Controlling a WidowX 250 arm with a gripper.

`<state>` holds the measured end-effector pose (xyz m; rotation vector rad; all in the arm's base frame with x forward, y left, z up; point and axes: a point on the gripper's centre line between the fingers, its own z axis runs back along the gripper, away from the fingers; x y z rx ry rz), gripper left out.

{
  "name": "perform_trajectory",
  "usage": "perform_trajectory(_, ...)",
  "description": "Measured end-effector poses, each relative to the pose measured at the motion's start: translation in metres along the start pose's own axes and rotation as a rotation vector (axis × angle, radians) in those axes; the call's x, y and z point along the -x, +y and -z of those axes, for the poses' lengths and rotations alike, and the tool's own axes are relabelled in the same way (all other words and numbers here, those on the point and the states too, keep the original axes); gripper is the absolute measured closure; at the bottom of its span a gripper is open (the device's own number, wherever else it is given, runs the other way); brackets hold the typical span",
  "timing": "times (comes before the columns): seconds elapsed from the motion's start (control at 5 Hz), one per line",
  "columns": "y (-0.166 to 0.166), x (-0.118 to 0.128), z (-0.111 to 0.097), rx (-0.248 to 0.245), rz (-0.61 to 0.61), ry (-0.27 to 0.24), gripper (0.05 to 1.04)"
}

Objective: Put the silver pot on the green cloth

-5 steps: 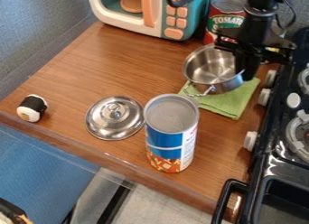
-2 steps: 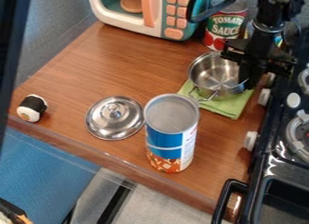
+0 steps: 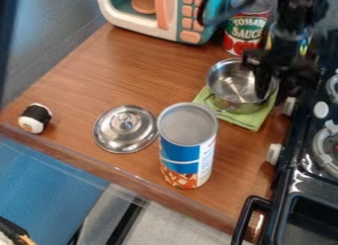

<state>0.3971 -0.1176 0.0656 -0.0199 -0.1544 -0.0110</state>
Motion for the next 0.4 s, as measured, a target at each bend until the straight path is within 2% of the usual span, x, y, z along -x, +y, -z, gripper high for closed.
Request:
perform_trajectory(0.2,0.007,-0.001,-0.024,0.031,-0.006,-0.013,0.231)
perform_trajectory(0.4,0.014,0.0,-0.059,0.04,0.014,-0.045,0.07)
